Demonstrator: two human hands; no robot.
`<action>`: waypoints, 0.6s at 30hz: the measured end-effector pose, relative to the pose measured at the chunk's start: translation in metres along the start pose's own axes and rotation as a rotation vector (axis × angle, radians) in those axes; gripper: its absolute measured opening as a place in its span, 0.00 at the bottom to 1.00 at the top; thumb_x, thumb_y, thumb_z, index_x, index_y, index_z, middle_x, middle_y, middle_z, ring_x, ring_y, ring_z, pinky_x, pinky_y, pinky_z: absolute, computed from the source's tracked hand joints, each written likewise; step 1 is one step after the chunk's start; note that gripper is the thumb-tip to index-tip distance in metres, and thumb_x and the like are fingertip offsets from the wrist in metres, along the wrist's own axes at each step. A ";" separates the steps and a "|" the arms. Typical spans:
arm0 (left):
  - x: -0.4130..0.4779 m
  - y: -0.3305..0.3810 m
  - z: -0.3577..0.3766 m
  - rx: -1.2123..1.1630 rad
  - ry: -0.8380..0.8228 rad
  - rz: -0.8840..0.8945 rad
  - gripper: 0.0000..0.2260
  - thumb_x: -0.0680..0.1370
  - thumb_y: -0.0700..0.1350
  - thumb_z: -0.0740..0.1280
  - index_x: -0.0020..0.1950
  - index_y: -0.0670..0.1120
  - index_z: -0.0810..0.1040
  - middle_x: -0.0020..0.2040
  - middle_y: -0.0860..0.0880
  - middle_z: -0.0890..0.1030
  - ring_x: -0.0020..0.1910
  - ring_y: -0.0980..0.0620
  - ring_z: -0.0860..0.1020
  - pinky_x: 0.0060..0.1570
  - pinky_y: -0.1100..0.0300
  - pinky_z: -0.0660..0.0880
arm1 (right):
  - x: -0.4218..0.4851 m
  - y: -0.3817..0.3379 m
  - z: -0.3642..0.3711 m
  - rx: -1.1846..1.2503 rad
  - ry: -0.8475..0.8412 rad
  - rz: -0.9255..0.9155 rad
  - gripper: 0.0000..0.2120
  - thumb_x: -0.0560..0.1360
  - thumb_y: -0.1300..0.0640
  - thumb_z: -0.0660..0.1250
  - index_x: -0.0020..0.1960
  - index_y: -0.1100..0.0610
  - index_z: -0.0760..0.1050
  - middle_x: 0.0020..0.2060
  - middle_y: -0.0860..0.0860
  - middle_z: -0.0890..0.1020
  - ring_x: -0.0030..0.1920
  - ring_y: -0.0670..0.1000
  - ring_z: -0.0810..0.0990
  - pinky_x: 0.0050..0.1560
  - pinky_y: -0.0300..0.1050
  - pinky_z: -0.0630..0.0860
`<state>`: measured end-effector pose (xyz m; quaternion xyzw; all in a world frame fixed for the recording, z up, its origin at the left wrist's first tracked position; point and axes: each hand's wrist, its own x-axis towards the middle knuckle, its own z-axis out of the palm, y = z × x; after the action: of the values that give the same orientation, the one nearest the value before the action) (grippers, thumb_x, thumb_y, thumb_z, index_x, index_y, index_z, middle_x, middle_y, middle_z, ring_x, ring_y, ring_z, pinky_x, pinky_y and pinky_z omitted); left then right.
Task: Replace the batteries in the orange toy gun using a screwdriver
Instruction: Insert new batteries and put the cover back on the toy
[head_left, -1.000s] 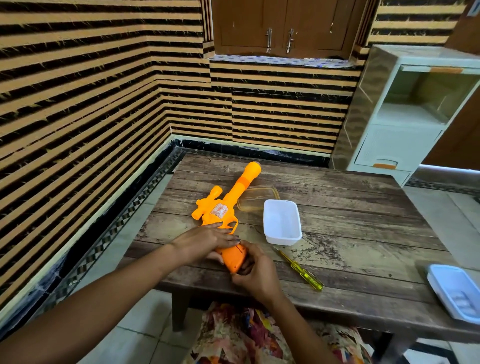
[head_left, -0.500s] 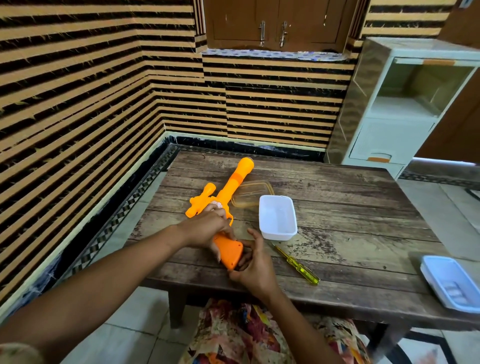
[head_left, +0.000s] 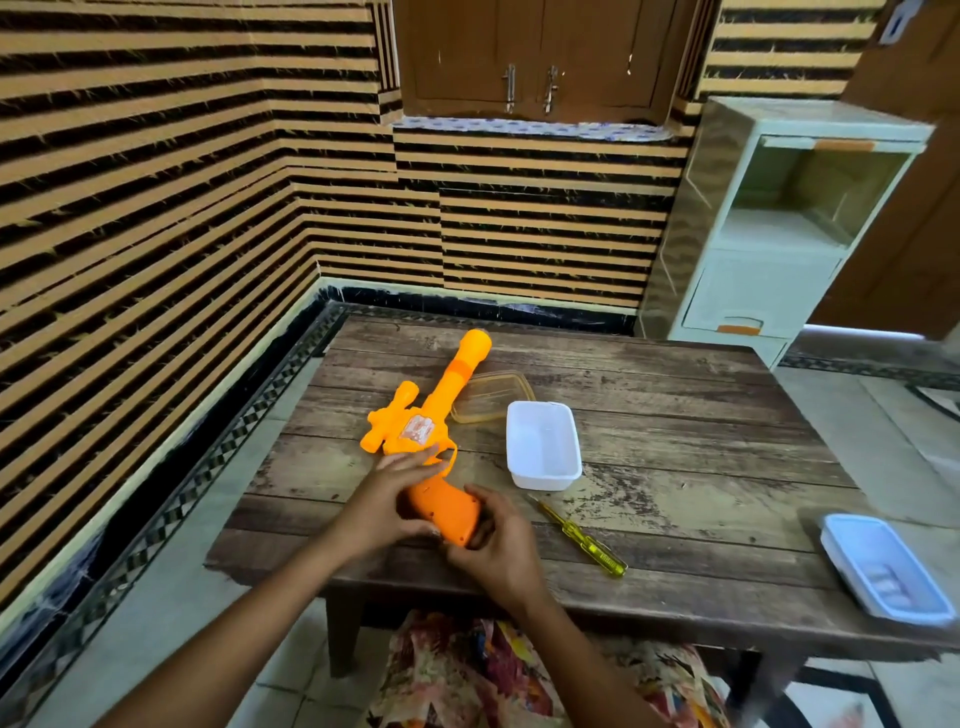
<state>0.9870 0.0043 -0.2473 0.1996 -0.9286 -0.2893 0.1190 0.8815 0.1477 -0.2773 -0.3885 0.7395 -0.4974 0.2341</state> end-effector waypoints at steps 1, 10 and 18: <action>-0.008 -0.001 0.008 -0.089 0.150 -0.029 0.41 0.62 0.48 0.78 0.70 0.56 0.61 0.71 0.59 0.59 0.70 0.54 0.59 0.71 0.51 0.59 | 0.000 0.000 0.000 0.030 0.003 0.014 0.33 0.59 0.55 0.72 0.64 0.56 0.71 0.49 0.51 0.77 0.33 0.40 0.73 0.34 0.28 0.68; 0.001 0.057 0.049 -0.872 1.054 -0.512 0.48 0.69 0.64 0.66 0.76 0.46 0.41 0.75 0.47 0.50 0.71 0.56 0.57 0.71 0.54 0.59 | -0.005 -0.002 -0.007 0.052 0.004 -0.021 0.30 0.64 0.62 0.74 0.65 0.55 0.71 0.49 0.50 0.76 0.36 0.43 0.75 0.38 0.31 0.72; 0.007 0.045 0.060 -1.024 0.876 -0.591 0.26 0.81 0.44 0.57 0.76 0.47 0.49 0.71 0.42 0.66 0.69 0.46 0.67 0.65 0.53 0.64 | -0.004 0.004 -0.003 0.017 -0.004 -0.020 0.31 0.61 0.57 0.74 0.64 0.53 0.71 0.52 0.51 0.78 0.38 0.41 0.76 0.38 0.30 0.72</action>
<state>0.9470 0.0644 -0.2685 0.4584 -0.4518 -0.6007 0.4743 0.8801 0.1534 -0.2801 -0.3950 0.7307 -0.5052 0.2339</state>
